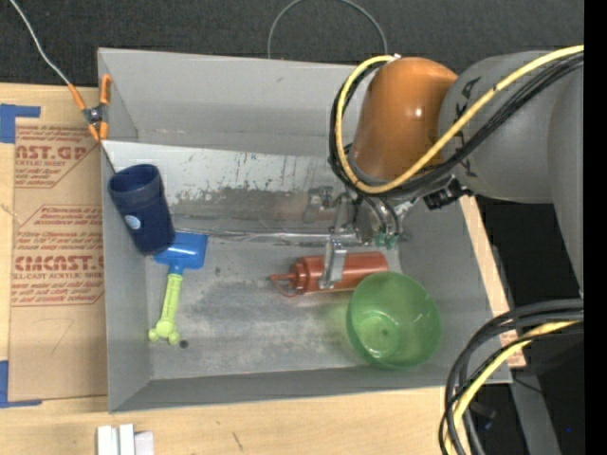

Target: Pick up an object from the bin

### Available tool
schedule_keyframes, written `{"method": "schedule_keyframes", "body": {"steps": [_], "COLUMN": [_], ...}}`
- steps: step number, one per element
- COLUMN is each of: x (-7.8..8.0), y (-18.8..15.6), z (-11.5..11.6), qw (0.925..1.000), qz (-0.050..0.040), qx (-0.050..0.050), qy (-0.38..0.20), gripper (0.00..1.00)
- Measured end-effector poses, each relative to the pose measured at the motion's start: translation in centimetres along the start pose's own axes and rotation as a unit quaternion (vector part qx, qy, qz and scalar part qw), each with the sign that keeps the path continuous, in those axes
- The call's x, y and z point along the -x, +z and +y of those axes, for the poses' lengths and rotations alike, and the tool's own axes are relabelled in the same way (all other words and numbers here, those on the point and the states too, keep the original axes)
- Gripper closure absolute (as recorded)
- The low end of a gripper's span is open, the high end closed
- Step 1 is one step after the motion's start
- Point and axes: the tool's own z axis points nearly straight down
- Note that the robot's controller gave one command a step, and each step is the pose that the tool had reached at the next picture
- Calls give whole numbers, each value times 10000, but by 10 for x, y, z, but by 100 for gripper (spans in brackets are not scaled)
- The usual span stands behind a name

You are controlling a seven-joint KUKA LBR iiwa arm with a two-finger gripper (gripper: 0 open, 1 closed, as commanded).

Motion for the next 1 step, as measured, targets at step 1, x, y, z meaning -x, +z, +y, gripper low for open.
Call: {"method": "schedule_keyframes", "body": {"steps": [1], "x": [1], "y": [-5], "z": [0], "qw": [10000], "qz": [-37], "qx": [2], "qy": [1], "gripper": [0]}}
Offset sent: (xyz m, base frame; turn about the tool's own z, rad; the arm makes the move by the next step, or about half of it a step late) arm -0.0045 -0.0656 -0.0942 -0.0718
